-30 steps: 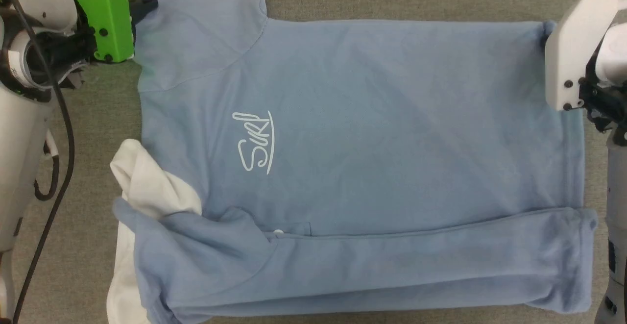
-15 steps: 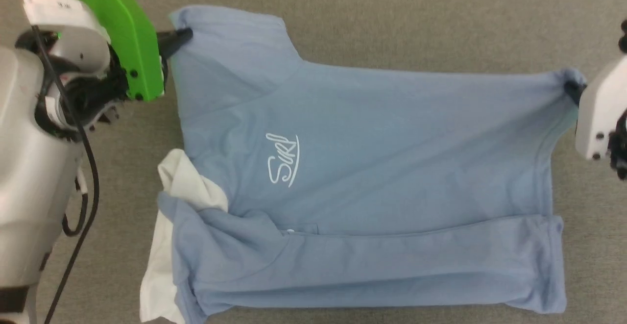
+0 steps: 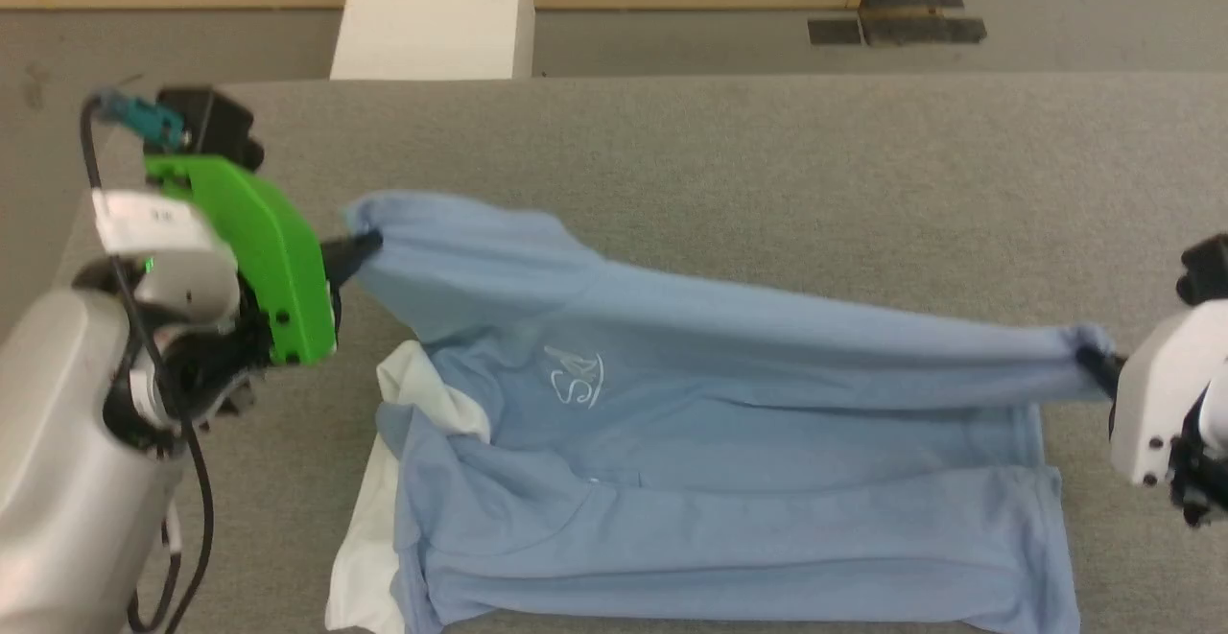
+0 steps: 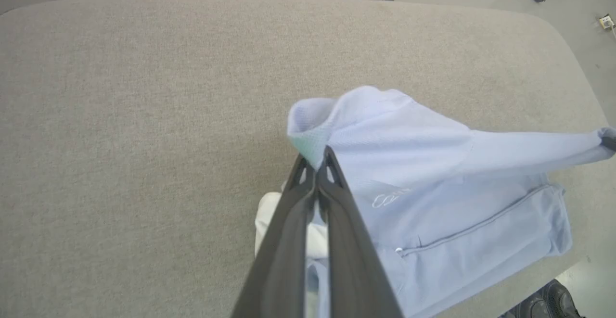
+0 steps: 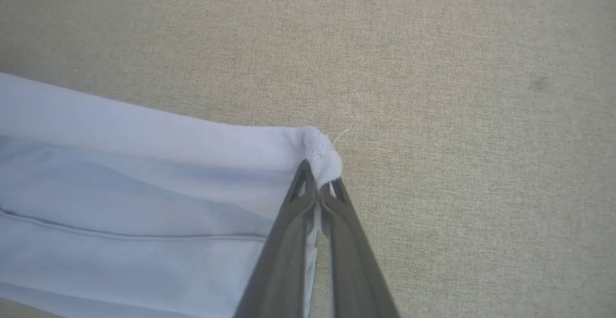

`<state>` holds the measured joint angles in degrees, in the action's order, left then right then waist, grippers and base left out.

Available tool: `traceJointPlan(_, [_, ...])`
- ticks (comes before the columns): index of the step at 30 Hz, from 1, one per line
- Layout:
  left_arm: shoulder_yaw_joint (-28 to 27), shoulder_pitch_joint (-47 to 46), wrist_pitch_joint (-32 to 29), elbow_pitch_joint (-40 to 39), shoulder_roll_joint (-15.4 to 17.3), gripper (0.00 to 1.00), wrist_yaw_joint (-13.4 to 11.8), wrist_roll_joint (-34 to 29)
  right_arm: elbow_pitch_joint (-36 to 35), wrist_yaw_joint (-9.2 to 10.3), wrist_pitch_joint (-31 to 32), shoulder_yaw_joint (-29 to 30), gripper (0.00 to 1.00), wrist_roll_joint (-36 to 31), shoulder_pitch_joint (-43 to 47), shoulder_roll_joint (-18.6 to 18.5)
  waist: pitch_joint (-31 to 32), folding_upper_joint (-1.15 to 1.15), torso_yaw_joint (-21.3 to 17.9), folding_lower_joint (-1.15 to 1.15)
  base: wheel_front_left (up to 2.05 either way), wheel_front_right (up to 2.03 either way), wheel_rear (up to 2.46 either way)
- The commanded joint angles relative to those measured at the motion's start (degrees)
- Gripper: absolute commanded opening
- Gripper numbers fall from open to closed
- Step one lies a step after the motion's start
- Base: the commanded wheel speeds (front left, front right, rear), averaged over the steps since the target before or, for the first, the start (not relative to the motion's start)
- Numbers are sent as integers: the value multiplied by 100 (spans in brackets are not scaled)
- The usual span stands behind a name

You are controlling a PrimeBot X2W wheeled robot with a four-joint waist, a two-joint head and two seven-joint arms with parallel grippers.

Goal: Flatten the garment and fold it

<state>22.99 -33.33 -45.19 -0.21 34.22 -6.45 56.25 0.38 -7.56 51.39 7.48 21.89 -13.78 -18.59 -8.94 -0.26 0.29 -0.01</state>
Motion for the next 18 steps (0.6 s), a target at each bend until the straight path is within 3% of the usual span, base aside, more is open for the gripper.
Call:
traceJointPlan(1, [-56,282,58,-66,60,0,-93,83,32,8,-53,4,0,62,176,22,209,26,114,1,0,0,0])
traceJointPlan(10, [-270,1678,349,-304,109,0,-444,414,173,8,-196,23,0,172,869,61,261,26,118,1,0,0,0])
traceJointPlan(18, [-425,2639,569,71,-38,0,-661,746,416,8,-410,-62,0,112,1300,298,157,26,76,1,0,0,0])
